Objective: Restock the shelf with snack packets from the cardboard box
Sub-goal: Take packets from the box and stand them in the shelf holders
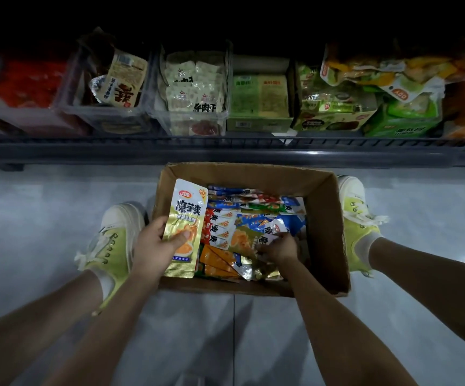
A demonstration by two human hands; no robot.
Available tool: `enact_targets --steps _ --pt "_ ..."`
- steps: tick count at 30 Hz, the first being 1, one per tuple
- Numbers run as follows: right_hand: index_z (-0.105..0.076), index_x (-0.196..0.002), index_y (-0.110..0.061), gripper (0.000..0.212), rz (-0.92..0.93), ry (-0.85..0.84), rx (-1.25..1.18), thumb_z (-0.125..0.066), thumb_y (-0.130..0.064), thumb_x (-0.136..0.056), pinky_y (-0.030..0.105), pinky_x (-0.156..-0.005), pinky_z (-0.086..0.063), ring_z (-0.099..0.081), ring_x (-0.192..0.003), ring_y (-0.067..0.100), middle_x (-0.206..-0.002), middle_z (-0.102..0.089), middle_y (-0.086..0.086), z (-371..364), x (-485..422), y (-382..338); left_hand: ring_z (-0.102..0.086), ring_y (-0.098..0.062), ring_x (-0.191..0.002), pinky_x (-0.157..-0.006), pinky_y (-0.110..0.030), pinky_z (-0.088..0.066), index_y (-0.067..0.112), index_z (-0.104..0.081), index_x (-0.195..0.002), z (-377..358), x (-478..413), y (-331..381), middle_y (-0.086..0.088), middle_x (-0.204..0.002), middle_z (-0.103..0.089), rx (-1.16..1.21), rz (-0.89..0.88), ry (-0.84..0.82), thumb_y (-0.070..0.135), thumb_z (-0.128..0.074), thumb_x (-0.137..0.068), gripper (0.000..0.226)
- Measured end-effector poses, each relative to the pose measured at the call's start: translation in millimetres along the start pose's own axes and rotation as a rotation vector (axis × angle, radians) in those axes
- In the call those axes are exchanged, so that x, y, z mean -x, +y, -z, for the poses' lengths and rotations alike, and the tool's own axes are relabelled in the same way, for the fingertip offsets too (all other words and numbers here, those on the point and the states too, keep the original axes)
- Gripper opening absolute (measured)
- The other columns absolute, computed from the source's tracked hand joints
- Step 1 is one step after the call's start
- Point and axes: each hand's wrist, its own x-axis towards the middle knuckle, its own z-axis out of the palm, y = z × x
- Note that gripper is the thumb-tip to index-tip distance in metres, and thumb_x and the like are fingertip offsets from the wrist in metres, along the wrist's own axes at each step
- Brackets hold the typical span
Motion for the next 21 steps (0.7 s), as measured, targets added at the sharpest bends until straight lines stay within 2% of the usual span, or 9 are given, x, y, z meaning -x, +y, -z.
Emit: enact_targets --steps 2,4,6,9,12,15,18,19,21 --pt "-0.059 -0.109 -0.004 0.042 -0.02 0.003 -0.269 -0.079 -0.005 -0.073 0.036 -0.072 -0.058 -0.066 -0.091 0.027 -0.106 -0.067 0.011 -1.3 7.4 -11.0 -0.069 -0.023 -0.09 -0.086 -0.048 -0.053 0.027 -0.062 -0.095 1.0 2.1 4.3 -0.002 -0.099 -0.072 0.018 -0.014 -0.009 0.012 -0.072 -0.082 0.022" --pt "-0.061 -0.101 -0.005 0.03 -0.014 -0.022 -0.496 -0.076 -0.001 -0.075 0.04 -0.075 -0.058 -0.068 -0.088 0.027 -0.1 -0.069 0.012 6.5 19.1 -21.4 -0.069 -0.021 -0.087 -0.083 -0.044 -0.054 0.029 -0.062 -0.092 3.0 6.7 11.6 0.001 -0.095 -0.072 0.051 -0.023 -0.01 0.008 -0.069 -0.083 0.024" --pt "-0.064 -0.096 -0.004 0.019 0.072 -0.037 -0.576 -0.072 0.0 -0.079 0.036 -0.071 -0.057 -0.068 -0.084 0.025 -0.094 -0.069 0.011 22.5 38.2 -31.3 -0.07 -0.02 -0.084 -0.078 -0.041 -0.056 0.027 -0.061 -0.092 4.1 13.4 20.9 0.001 -0.093 -0.072 0.1 -0.023 -0.011 0.004 -0.067 -0.084 0.025" --pt "-0.066 -0.091 -0.002 0.009 0.205 -0.078 -0.676 -0.07 -0.001 -0.082 0.035 -0.07 -0.058 -0.068 -0.081 0.025 -0.088 -0.07 0.012 50.5 69.7 -44.5 -0.07 -0.021 -0.083 -0.075 -0.041 -0.056 0.026 -0.06 -0.095 5.3 25.9 36.1 -0.001 -0.095 -0.071 0.154 -0.043 -0.012 0.004 -0.066 -0.085 0.024" --pt "-0.066 -0.097 0.0 0.014 0.311 -0.135 -0.727 -0.068 -0.006 -0.085 0.04 -0.073 -0.058 -0.068 -0.08 0.028 -0.089 -0.071 0.015 80.9 108.4 -62.7 -0.069 -0.024 -0.084 -0.076 -0.043 -0.056 0.02 -0.06 -0.1 9.2 43.0 56.8 -0.005 -0.098 -0.071 0.199 -0.075 -0.02 0.003 -0.065 -0.086 0.022" --pt "-0.066 -0.089 -0.008 0.002 0.411 -0.172 -0.777 -0.065 -0.007 -0.088 0.028 -0.055 -0.055 -0.069 -0.066 0.018 -0.078 -0.072 0.007 109.5 150.5 -83.9 -0.067 -0.024 -0.089 -0.081 -0.043 -0.053 0.021 -0.06 -0.103 16.3 62.8 82.1 -0.008 -0.103 -0.07 0.278 -0.104 -0.05 0.005 -0.065 -0.086 0.023" --pt "-0.066 -0.086 -0.011 0.005 0.48 -0.15 -0.802 -0.063 -0.008 -0.089 0.026 -0.051 -0.052 -0.066 -0.064 0.02 -0.074 -0.07 0.006 134.4 183.3 -107.2 -0.062 -0.015 -0.087 -0.068 -0.031 -0.047 0.018 -0.055 -0.112 24.1 77.2 111.1 -0.002 -0.104 -0.067 0.369 -0.11 -0.068 0.006 -0.062 -0.089 0.027" --pt "-0.066 -0.088 -0.011 0.005 0.518 -0.145 -0.786 -0.063 -0.008 -0.089 0.025 -0.051 -0.051 -0.066 -0.065 0.019 -0.074 -0.07 0.005 143.5 195.3 -114.4 -0.063 -0.016 -0.087 -0.067 -0.032 -0.048 0.014 -0.056 -0.115 27.9 82.3 121.7 -0.004 -0.106 -0.067 0.39 -0.123 -0.071 0.006 -0.061 -0.09 0.028" --pt "-0.066 -0.091 -0.014 0.006 0.601 -0.133 -0.755 -0.063 -0.008 -0.089 0.022 -0.048 -0.047 -0.064 -0.061 0.012 -0.072 -0.068 0.0 162.9 221.3 -128.9 -0.066 -0.023 -0.091 -0.077 -0.043 -0.054 0.012 -0.056 -0.117 36.9 95.9 144.7 -0.008 -0.109 -0.069 0.405 -0.161 -0.085 0.006 -0.06 -0.09 0.028"
